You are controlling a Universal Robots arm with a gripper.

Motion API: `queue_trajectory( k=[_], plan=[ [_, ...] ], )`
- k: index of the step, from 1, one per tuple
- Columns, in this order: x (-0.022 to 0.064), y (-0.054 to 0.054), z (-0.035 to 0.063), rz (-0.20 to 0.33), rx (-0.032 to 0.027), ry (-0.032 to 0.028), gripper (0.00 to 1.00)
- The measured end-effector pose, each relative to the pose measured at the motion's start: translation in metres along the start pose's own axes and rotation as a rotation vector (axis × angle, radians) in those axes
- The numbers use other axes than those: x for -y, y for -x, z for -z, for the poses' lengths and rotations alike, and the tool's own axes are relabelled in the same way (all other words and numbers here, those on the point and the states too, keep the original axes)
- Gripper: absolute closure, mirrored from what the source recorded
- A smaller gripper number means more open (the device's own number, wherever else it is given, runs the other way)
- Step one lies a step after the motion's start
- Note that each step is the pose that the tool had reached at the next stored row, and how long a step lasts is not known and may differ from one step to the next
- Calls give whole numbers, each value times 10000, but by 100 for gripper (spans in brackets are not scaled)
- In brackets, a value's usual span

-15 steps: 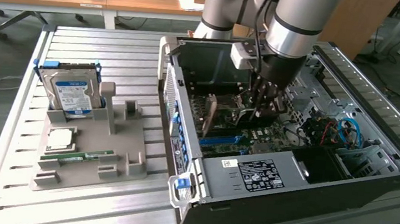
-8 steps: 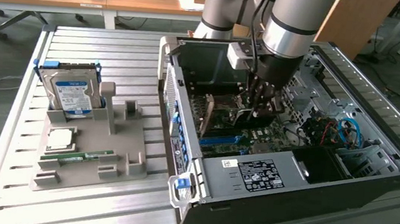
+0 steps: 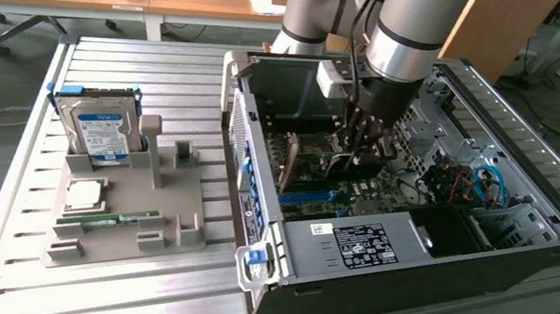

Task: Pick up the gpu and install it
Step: 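Insert the gpu into the slot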

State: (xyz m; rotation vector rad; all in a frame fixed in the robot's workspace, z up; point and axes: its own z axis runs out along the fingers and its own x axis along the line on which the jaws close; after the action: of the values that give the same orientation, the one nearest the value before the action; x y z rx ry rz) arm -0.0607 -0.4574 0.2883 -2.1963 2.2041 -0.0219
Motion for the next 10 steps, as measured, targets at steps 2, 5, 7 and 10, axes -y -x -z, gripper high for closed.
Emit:
queue_trajectory(
  k=[2, 5, 7, 10],
  plan=[
    [-3, 0, -15, 0, 1, 0, 74],
    [-7, 0, -32, 0, -1, 1, 74],
    [-6, 0, -32, 1, -2, 1, 74],
    [-7, 0, -33, 0, -1, 0, 74]
  ],
)
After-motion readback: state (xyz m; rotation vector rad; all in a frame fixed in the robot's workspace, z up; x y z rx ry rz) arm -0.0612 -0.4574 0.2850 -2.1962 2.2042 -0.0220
